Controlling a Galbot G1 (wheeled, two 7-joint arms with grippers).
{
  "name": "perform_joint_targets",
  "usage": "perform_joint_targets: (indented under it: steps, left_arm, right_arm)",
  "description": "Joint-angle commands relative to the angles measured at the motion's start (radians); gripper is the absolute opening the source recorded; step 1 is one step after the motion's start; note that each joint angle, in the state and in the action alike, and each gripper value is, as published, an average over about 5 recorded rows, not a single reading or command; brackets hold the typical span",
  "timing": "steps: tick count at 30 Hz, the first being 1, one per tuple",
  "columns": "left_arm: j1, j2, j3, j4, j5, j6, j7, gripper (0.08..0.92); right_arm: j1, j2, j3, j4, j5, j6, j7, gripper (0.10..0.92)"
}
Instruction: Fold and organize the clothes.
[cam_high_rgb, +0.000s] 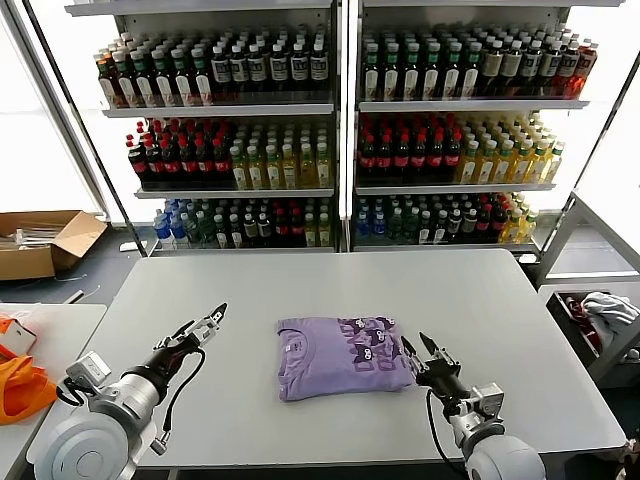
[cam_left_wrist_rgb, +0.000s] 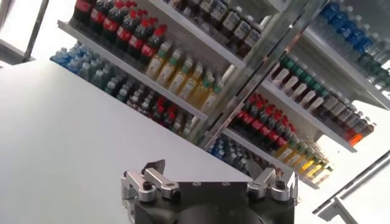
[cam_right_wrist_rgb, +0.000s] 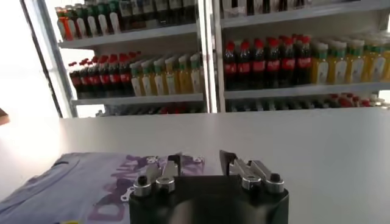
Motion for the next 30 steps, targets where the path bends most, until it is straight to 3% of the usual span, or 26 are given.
perform_joint_targets:
  steps: [1, 9, 13, 22, 30]
  left_arm:
    - [0.034, -0.011, -0.009, -0.035, 0.016, 0.003, 0.005, 0.823]
    - [0.058, -0.009, -0.014, -0.043, 0.031, 0.001, 0.007, 0.823]
    - [0.077, -0.020, -0.022, -0.045, 0.042, 0.000, 0.015, 0.822]
    - [0.073, -0.028, -0.017, -0.040, 0.047, -0.001, 0.018, 0.822]
    - [0.043, -0.022, 0.005, -0.037, 0.045, -0.001, 0.016, 0.823]
  right_arm:
    - [0.073, 0.004, -0.119, 0.057, -0.104, 0.045, 0.012, 0.498]
    - [0.258, 0.126, -0.431, -0.085, -0.122, -0.108, 0.144, 0.748]
    - [0.306, 0.197, -0.512, -0.185, -0.156, -0.151, 0.196, 0.811]
    - [0.331, 0.202, -0.547, -0.316, -0.183, -0.246, 0.225, 0.823]
    - [0.289, 0.135, -0.480, -0.150, -0.182, -0.122, 0.235, 0.823]
